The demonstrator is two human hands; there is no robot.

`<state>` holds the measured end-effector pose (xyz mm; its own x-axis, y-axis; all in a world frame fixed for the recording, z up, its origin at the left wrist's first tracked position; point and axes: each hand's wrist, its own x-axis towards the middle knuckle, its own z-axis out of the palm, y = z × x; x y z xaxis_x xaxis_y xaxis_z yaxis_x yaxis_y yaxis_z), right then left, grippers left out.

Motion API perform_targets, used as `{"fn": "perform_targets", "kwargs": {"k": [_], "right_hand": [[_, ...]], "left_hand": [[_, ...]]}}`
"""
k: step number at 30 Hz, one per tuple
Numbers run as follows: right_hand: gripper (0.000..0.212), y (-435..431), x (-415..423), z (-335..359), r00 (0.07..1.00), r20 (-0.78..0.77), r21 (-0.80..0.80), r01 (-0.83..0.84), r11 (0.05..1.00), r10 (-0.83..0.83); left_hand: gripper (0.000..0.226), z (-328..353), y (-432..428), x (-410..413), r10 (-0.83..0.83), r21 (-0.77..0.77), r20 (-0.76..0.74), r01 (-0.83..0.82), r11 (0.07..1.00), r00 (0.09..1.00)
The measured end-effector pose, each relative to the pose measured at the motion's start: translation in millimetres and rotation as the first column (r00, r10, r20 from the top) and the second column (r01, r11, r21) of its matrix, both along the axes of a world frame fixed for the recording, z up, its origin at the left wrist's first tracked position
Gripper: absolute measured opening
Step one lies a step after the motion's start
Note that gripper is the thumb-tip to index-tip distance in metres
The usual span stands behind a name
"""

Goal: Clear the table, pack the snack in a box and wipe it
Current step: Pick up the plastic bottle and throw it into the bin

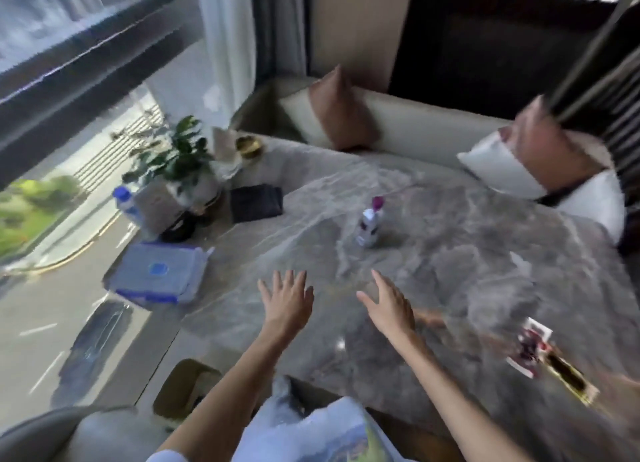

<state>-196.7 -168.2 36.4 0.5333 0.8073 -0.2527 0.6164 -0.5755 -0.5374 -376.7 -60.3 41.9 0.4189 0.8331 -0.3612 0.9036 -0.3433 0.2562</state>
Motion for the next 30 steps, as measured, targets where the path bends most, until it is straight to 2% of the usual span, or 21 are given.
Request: {"fn": "perform_targets", "kwargs": {"k": [4, 11, 14, 18, 22, 25, 28, 30], "right_hand": [[0.066, -2.0, 53.8, 7.1, 0.987, -0.064, 0.033, 0.147, 0.989, -0.145], [0.069, 55.2, 107.6, -6.2, 0.921, -0.257, 0.036, 0.312, 0.949, -0.293], [0.074, 92.2, 121.4, -26.4, 0.875, -0.346, -0.040, 0.346, 0.937, -0.338], [0.085, 138.8, 132.4, -58.0, 0.821, -0.420, -0.110, 0.376, 0.920, -0.385], [0.062, 166.0, 137.1, -81.9, 0.817, -0.453, -0.061, 0.372, 0.926, -0.357], [0.043, 175.0, 137.0, -91.3, 0.785, -0.482, -0.100, 0.390, 0.915, -0.388], [0.032, 172.1, 134.7, -92.4, 0.761, -0.513, -0.130, 0.390, 0.912, -0.398], [0.027, 163.1, 135.2, -85.8, 0.757, -0.532, -0.113, 0.380, 0.918, -0.379]], "left_hand": [[0.054, 22.4, 20.9, 75.1, -0.138, -0.018, 0.052, 0.139, 0.990, 0.989], [0.066, 35.5, 103.0, 171.1, -0.310, 0.092, 0.132, 0.300, 0.950, 0.942], [0.071, 25.8, 142.0, 205.3, -0.379, -0.009, 0.211, 0.389, 0.921, 0.901], [0.073, 8.1, 181.8, 244.0, -0.499, -0.154, 0.251, 0.543, 0.826, 0.830], [0.059, -6.1, 196.9, 260.9, -0.549, -0.234, 0.273, 0.608, 0.759, 0.790], [0.043, -11.3, 197.1, 262.0, -0.555, -0.267, 0.325, 0.637, 0.723, 0.766], [0.030, -15.5, 193.7, 257.9, -0.498, -0.260, 0.383, 0.608, 0.750, 0.778], [0.028, -16.3, 190.4, 252.1, -0.403, -0.277, 0.438, 0.547, 0.790, 0.804]]}}
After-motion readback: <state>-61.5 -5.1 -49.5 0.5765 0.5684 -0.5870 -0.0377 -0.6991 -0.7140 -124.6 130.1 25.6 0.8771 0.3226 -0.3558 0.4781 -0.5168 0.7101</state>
